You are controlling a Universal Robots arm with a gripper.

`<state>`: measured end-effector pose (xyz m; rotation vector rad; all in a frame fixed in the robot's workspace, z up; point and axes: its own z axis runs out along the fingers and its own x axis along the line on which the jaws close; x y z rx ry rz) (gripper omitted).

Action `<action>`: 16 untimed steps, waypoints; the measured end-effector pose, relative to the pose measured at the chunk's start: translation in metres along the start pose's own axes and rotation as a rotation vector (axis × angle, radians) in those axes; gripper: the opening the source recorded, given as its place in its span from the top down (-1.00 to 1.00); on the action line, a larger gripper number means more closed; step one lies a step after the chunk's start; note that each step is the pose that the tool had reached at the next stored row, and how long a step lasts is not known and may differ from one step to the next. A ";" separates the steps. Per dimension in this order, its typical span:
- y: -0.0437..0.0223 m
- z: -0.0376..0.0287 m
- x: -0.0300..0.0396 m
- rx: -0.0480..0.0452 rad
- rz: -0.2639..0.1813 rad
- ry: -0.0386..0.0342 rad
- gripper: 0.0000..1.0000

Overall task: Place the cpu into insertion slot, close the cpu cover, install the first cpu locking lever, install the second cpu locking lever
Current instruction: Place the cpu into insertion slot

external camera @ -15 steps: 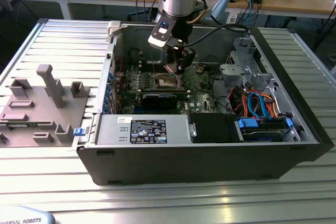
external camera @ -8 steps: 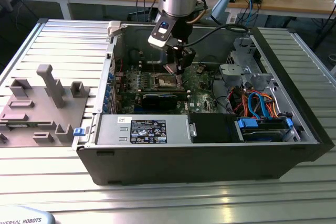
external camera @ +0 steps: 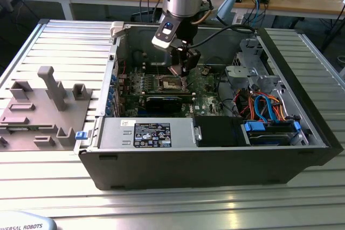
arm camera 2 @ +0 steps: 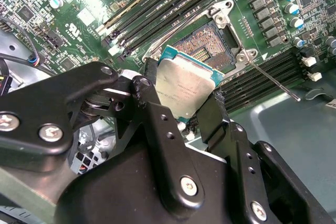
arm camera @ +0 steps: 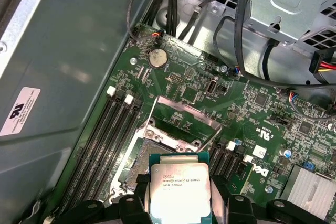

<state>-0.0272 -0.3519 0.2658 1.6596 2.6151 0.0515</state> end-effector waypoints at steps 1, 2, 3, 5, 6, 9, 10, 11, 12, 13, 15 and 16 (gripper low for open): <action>0.0000 0.0000 0.0000 0.0000 0.001 -0.0001 -0.09; 0.0000 0.0000 0.0000 0.0000 0.003 -0.0001 -0.09; 0.0000 0.0000 0.0000 0.0001 0.004 -0.0002 -0.09; 0.0000 0.0000 0.0000 0.0001 0.006 -0.0003 -0.09; 0.0000 0.0000 0.0000 0.0001 0.008 -0.0004 -0.09; 0.0000 0.0001 0.0000 0.0002 0.011 -0.0005 -0.09; 0.0000 0.0001 0.0000 0.0002 0.012 -0.0006 -0.09; 0.0000 0.0001 0.0000 0.0002 0.013 -0.0007 -0.09; 0.0000 0.0001 0.0000 0.0003 0.014 -0.0008 -0.09; 0.0000 0.0001 0.0000 0.0003 0.015 -0.0008 -0.09; 0.0000 0.0001 0.0000 0.0004 0.019 -0.0010 -0.09; 0.0000 0.0001 0.0000 0.0004 0.020 -0.0011 -0.09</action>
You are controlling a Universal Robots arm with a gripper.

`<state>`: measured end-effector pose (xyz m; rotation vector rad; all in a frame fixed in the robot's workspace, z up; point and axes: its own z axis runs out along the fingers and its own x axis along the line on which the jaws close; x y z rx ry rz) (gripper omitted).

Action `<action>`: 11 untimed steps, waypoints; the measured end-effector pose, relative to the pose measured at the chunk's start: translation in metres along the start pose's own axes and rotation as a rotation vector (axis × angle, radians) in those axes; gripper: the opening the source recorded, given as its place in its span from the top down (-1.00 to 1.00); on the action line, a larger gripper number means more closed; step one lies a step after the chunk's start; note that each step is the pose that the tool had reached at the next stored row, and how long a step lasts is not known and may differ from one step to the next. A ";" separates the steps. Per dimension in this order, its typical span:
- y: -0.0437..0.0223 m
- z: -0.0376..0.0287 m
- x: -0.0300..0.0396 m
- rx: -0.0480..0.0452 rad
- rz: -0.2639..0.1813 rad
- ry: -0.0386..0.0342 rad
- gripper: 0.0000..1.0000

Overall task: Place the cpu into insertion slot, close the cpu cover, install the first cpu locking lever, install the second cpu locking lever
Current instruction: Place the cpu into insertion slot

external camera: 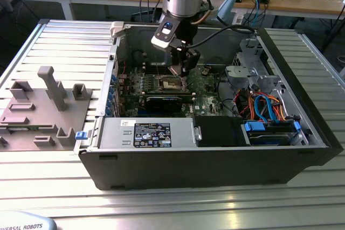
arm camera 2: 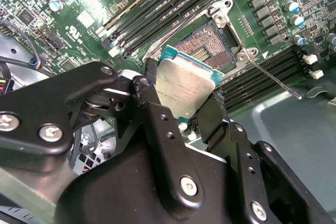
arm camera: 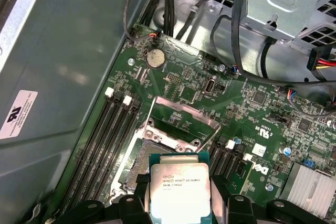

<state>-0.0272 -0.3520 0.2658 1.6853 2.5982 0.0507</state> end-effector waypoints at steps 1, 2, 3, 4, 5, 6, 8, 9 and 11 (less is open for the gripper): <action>0.0000 0.0000 0.0000 0.0000 0.001 0.0000 -0.09; 0.0000 0.0000 0.0000 0.0000 0.002 -0.0001 -0.09; 0.0000 0.0000 0.0000 0.0000 0.003 -0.0001 -0.09; 0.0000 0.0000 0.0000 0.0000 0.004 -0.0001 -0.09; 0.0000 0.0000 0.0000 0.0000 0.005 -0.0002 -0.09; 0.0000 0.0000 0.0000 0.0001 0.006 -0.0002 -0.09; 0.0000 0.0001 0.0000 0.0001 0.008 -0.0003 -0.09; 0.0000 0.0001 0.0000 0.0001 0.009 -0.0004 -0.09; 0.0000 0.0001 0.0000 0.0002 0.011 -0.0005 -0.09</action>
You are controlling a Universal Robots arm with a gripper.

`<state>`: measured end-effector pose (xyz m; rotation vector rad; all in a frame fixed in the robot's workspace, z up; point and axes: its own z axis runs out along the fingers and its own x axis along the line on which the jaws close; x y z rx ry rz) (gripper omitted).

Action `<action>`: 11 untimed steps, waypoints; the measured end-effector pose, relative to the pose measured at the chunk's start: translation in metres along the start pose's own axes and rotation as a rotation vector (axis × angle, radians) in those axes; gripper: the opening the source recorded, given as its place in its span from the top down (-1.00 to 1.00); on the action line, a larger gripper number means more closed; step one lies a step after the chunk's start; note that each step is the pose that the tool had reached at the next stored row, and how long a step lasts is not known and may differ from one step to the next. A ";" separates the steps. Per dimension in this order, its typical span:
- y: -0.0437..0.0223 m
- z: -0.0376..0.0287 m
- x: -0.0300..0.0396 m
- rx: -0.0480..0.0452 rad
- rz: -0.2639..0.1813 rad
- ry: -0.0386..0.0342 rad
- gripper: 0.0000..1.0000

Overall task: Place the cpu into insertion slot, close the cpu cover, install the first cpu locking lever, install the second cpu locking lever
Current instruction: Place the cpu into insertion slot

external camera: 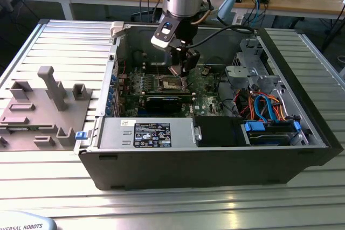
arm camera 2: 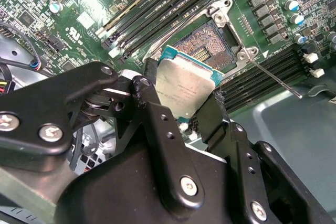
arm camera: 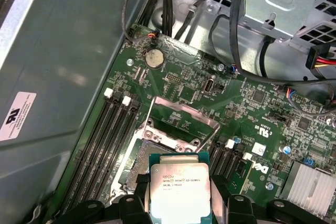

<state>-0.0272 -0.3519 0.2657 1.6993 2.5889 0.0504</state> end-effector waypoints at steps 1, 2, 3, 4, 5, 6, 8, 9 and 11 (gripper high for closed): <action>0.0000 0.0000 0.0000 0.0000 0.001 0.0000 -0.09; 0.0000 0.0000 0.0000 0.0000 0.002 -0.0001 -0.09; 0.0000 0.0000 0.0000 0.0000 0.002 -0.0001 -0.09; 0.0000 0.0000 0.0000 0.0000 0.003 -0.0002 -0.09; 0.0000 0.0000 0.0000 0.0000 0.004 -0.0002 -0.09; 0.0000 0.0000 0.0000 0.0000 0.004 -0.0003 -0.09; 0.0000 0.0000 0.0000 0.0001 0.006 -0.0003 -0.09; 0.0000 0.0000 0.0000 0.0001 0.006 -0.0004 -0.09; 0.0000 0.0000 0.0000 0.0001 0.008 -0.0004 -0.09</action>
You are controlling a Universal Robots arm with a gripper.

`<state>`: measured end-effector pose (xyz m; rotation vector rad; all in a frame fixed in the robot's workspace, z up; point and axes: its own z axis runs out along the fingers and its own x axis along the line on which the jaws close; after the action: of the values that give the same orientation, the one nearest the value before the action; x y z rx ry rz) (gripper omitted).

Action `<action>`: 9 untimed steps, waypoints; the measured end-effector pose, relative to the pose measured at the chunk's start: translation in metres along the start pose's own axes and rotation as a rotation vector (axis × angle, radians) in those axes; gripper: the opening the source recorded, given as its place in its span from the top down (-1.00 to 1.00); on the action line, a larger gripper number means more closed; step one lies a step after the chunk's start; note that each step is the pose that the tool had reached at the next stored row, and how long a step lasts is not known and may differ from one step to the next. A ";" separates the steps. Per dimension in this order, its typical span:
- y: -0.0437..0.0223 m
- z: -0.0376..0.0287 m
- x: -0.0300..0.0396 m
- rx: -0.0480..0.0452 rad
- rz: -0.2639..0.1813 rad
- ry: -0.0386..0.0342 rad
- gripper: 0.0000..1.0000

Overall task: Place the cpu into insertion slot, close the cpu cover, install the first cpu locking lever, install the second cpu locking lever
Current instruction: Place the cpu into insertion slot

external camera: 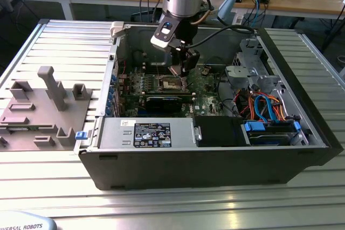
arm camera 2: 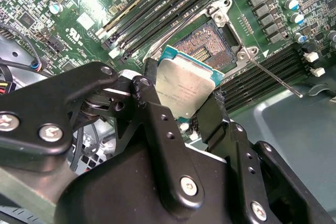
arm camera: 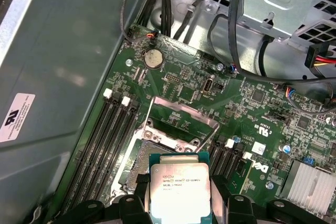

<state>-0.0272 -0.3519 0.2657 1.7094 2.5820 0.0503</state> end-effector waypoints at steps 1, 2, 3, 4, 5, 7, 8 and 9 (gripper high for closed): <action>0.0000 0.0000 0.0000 0.0000 0.001 -0.0001 -0.09; 0.0000 0.0000 0.0000 0.0001 0.002 -0.0001 -0.09; 0.0000 0.0000 0.0000 0.0001 0.002 -0.0001 -0.09; 0.0000 0.0000 0.0000 0.0001 0.003 -0.0002 -0.09; 0.0000 0.0000 0.0000 0.0001 0.003 -0.0003 -0.09; 0.0000 0.0005 0.0000 0.0005 0.020 -0.0011 -0.09; -0.0001 0.0019 0.0000 0.0007 0.034 -0.0019 -0.09; -0.0001 0.0019 0.0000 0.0007 0.034 -0.0019 -0.09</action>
<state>-0.0272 -0.3519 0.2638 1.7533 2.5517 0.0489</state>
